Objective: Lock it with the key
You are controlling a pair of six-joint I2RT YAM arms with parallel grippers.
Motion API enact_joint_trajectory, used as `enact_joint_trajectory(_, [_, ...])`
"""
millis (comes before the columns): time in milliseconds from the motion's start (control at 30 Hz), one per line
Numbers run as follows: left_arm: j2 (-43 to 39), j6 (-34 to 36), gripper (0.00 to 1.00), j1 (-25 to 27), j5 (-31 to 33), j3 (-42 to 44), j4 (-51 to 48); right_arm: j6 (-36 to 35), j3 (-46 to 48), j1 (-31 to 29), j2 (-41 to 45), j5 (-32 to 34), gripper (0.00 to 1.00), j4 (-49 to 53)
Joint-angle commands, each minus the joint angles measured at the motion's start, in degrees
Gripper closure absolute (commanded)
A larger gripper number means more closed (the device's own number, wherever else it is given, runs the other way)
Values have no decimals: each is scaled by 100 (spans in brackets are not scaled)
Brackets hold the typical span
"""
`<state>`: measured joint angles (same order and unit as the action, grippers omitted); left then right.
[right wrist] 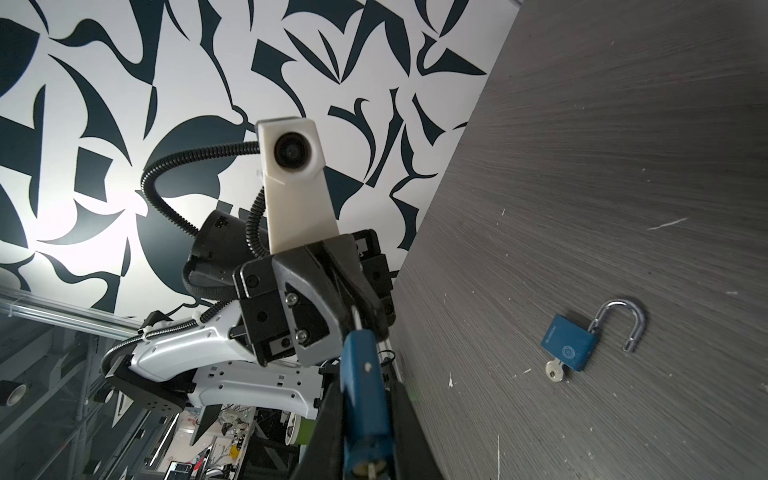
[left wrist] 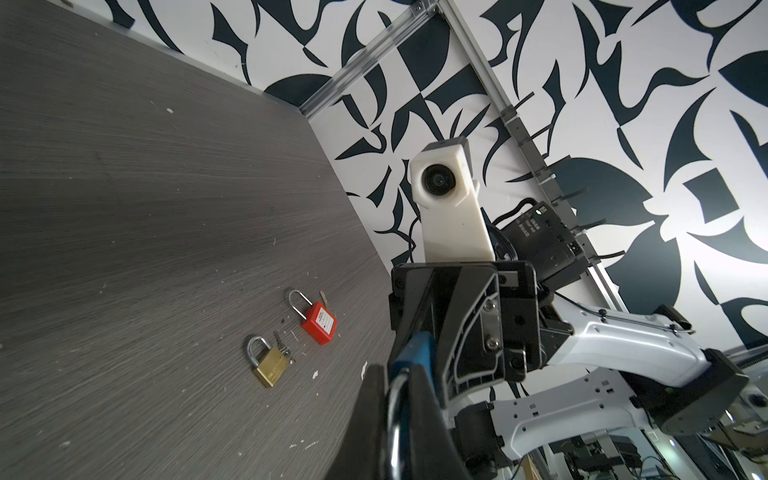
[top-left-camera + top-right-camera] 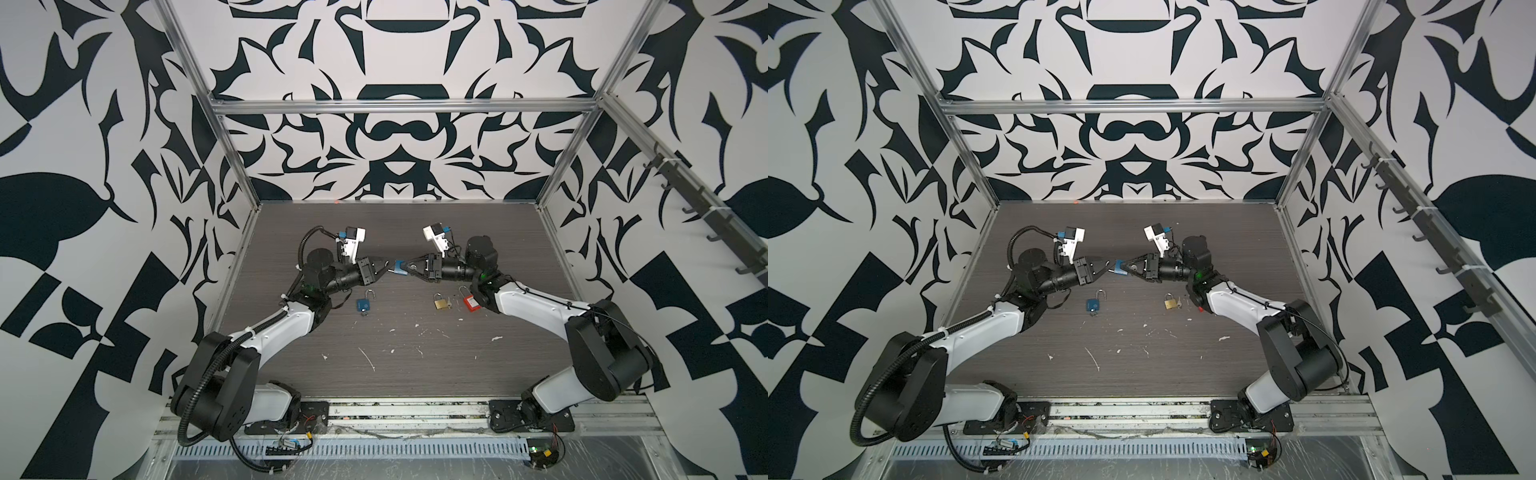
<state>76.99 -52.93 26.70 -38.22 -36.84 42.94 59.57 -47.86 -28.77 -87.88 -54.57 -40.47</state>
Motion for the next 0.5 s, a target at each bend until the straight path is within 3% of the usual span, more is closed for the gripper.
enact_joint_trajectory(0, [56, 75, 100, 696, -968, -135, 90, -138, -478, -488, -84, 357, 100, -336])
enact_joint_trajectory(67, [-34, 188, 100, 562, -872, -125, -201, -158, -327, -424, -31, 628, 100, -147])
enact_joint_trajectory(100, [-96, 270, 93, 476, -795, -135, -420, -169, -205, -376, 33, 859, 100, -44])
enact_joint_trajectory(167, [-218, 452, 60, 299, -615, -156, -818, -174, 51, -243, 178, 1328, 100, 255])
enact_joint_trajectory(233, [-351, 713, 33, 135, -263, -201, -1406, -161, 254, -125, 338, 1707, 100, 468])
enact_joint_trajectory(267, [-505, 864, 25, 87, -27, -236, -1757, -150, 307, -114, 407, 1834, 100, 543])
enact_joint_trajectory(367, [-776, 1336, 8, 55, 963, -405, -2792, -140, 402, -116, 592, 2061, 100, 551])
enact_joint_trajectory(467, [-939, 1399, 5, 19, 1437, -347, -3019, -147, 467, -115, 801, 2244, 100, 629])
